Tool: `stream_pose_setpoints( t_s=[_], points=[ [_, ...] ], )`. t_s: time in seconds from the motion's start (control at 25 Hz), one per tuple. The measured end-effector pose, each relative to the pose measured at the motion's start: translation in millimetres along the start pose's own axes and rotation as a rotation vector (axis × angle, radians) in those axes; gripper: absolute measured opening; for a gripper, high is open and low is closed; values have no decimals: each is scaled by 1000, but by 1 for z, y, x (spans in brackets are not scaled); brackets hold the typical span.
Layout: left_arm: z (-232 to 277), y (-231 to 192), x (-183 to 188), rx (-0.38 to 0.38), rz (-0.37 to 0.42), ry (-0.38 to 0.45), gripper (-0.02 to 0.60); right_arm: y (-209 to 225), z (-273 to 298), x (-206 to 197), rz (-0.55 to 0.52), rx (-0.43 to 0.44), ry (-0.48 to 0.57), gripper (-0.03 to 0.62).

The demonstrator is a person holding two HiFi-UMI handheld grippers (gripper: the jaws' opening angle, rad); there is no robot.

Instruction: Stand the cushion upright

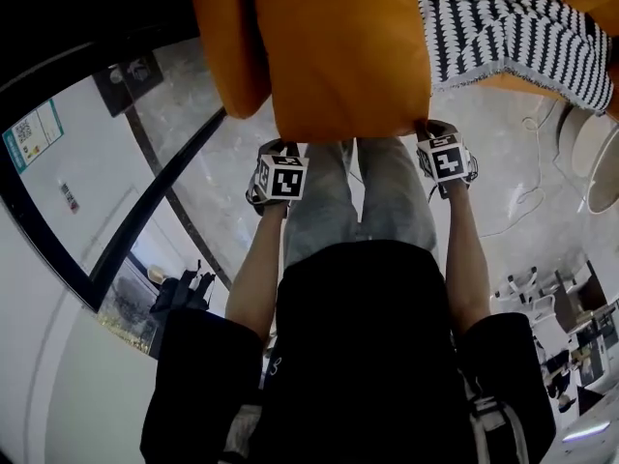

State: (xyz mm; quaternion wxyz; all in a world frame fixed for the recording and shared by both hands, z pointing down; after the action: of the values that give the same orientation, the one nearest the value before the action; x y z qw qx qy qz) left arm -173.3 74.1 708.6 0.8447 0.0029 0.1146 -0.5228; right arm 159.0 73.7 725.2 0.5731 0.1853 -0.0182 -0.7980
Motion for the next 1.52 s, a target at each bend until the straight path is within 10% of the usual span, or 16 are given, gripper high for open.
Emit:
stream_pose_setpoints(
  t_s=[0.84, 1.52],
  points=[
    [-130, -30, 131, 139, -107, 332, 35, 16, -127, 143, 174, 16, 330, 25],
    [-193, -99, 268, 257, -100, 631, 35, 32, -182, 312, 69, -44, 578, 26]
  ],
)
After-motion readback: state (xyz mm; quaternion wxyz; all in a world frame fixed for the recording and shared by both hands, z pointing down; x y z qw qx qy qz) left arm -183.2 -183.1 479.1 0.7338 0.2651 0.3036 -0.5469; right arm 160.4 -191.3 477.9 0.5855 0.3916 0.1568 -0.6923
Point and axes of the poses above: the fingertips, and each gripper's own axes: z forward along the fingers, y to its right, x out of its top, the point moved 5 cm from there along -z, backward along the fingers, and after that the axes turned 9 degrees about y, right-handed, at the moved point
